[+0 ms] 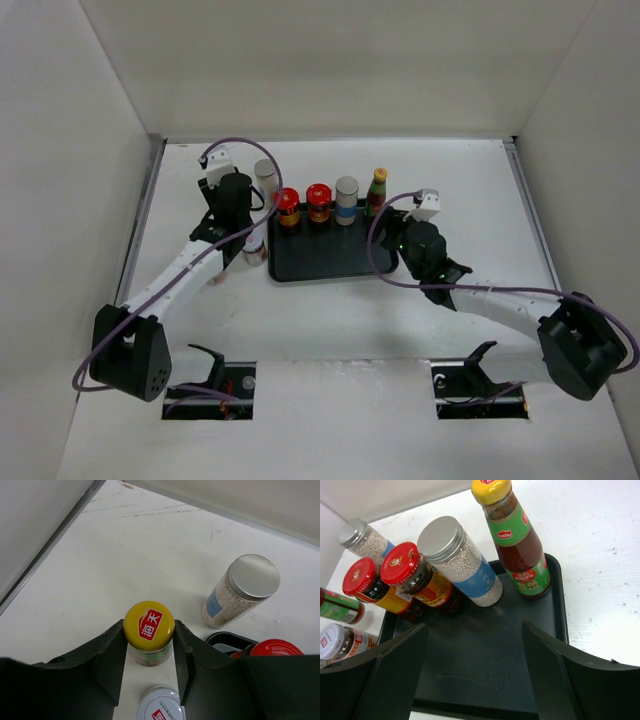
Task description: Organize the condiment bottles
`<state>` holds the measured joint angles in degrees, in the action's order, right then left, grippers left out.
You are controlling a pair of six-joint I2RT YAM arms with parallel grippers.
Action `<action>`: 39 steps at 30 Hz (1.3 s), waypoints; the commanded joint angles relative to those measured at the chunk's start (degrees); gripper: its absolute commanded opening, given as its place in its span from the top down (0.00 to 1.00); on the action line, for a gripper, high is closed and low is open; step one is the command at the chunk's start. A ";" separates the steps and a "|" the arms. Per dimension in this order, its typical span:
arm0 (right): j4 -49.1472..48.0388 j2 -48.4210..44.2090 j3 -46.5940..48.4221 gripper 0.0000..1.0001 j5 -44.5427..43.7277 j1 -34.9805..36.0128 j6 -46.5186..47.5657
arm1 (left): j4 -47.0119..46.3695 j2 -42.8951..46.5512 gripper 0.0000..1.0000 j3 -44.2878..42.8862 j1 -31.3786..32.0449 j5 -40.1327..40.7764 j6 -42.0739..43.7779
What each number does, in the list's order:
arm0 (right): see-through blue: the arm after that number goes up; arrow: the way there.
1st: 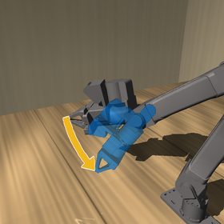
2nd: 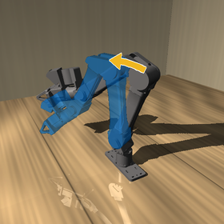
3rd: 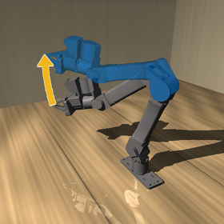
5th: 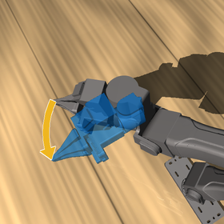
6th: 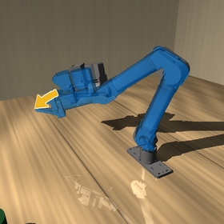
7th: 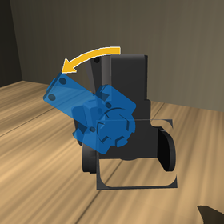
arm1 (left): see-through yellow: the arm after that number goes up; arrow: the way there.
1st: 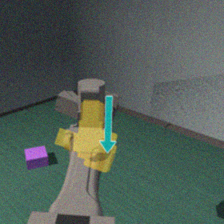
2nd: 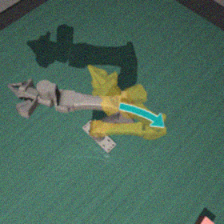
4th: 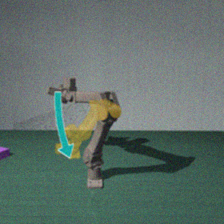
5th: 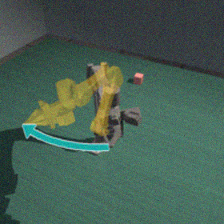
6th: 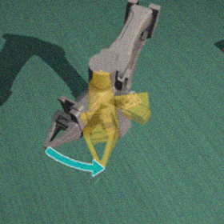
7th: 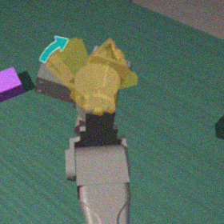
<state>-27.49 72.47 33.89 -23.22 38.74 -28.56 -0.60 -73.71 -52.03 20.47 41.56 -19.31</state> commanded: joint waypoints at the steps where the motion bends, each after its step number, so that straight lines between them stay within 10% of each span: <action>1: -2.31 0.31 1.27 0.18 0.64 0.76 0.52 | -8.27 6.21 0.86 -2.02 1.98 3.61 2.52; 21: -2.31 -0.22 1.00 0.17 0.64 0.76 0.52 | -12.05 10.69 0.86 -6.59 17.36 8.97 15.18; 39: -2.31 -2.07 0.30 0.16 0.46 0.76 0.52 | -13.11 4.64 0.86 -3.96 24.75 7.31 8.59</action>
<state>-27.46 72.51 33.89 -23.09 38.76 -28.29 -6.02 -69.36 -54.06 44.62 48.90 -8.49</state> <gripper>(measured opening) 0.839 0.363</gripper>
